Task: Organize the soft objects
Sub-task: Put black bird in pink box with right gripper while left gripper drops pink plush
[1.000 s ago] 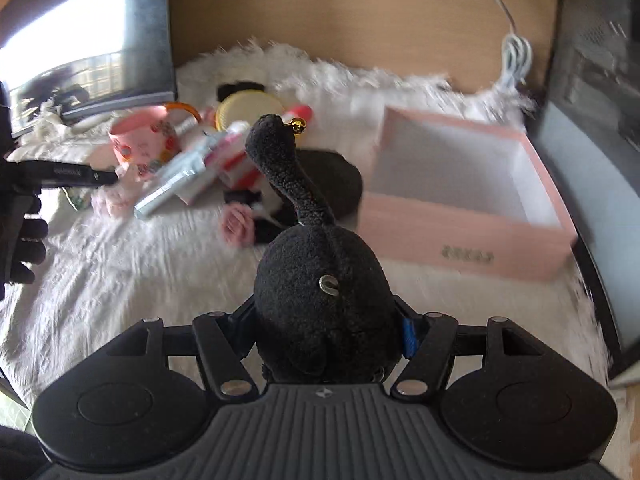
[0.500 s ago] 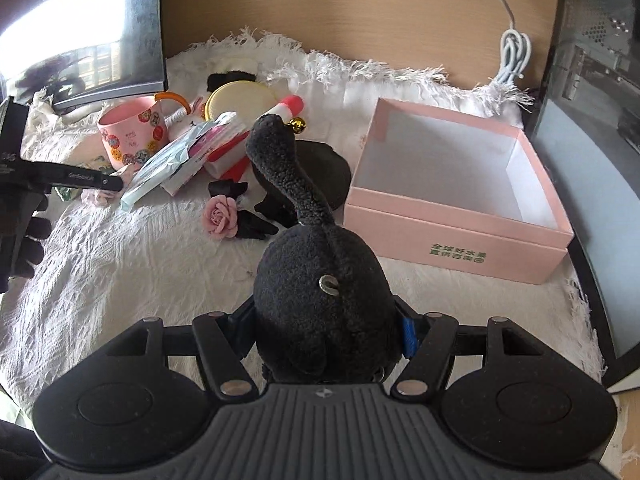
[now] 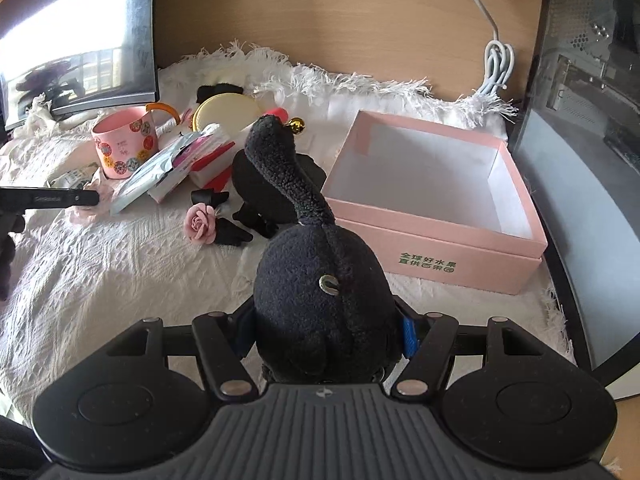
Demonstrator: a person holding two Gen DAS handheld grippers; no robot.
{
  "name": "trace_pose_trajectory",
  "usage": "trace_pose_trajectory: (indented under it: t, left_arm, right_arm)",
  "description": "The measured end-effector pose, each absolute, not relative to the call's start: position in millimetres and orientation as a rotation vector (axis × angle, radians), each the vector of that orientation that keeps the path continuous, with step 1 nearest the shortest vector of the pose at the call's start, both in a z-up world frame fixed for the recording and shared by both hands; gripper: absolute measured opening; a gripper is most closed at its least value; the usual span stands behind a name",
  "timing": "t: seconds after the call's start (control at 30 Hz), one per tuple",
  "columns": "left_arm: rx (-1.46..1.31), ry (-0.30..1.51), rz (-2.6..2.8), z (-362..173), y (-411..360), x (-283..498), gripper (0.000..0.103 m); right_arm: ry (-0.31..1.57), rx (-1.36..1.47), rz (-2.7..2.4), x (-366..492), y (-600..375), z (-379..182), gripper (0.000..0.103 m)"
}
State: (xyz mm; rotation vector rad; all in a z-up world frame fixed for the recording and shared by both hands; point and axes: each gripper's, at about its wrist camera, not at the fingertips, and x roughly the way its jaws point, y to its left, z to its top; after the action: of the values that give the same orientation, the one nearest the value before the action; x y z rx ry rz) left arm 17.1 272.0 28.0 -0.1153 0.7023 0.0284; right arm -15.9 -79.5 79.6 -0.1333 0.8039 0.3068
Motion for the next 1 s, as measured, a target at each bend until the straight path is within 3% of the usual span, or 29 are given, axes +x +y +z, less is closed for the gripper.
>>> trace_pose_trajectory:
  t: [0.23,0.43,0.57,0.7,0.77,0.87,1.0]
  left_arm:
    - [-0.168,0.714,-0.104,45.2,241.9,-21.2,0.018]
    - [-0.185,0.669,-0.406,92.4,165.2,-28.3,0.019]
    - [-0.145,0.585,-0.542,132.6,106.2,14.8,0.02]
    - [-0.14,0.533,-0.597,157.0,50.0,81.4,0.034]
    - [-0.149,0.578,-0.604,155.4,26.6,115.4,0.033]
    - [0.088,0.604,-0.428,142.4,-17.4,140.9,0.033]
    - [-0.087,0.64,-0.495,129.9,-15.6,149.0,0.033]
  right_arm:
    - [0.796,-0.148,0.321,-27.4,-90.7,85.4,0.066]
    - [0.761,-0.1,0.259,-46.1,-119.3,95.2,0.066]
    - [0.729,-0.052,0.201,-56.5,-136.9,97.7,0.066]
    - [0.713,-0.043,0.144,-64.7,-147.1,95.5,0.066]
    - [0.701,-0.046,0.117,-68.0,-150.4,94.8,0.066]
    - [0.706,-0.039,0.089,-71.2,-157.1,92.3,0.066]
    - [0.74,-0.043,0.063,-70.7,-164.8,85.0,0.066]
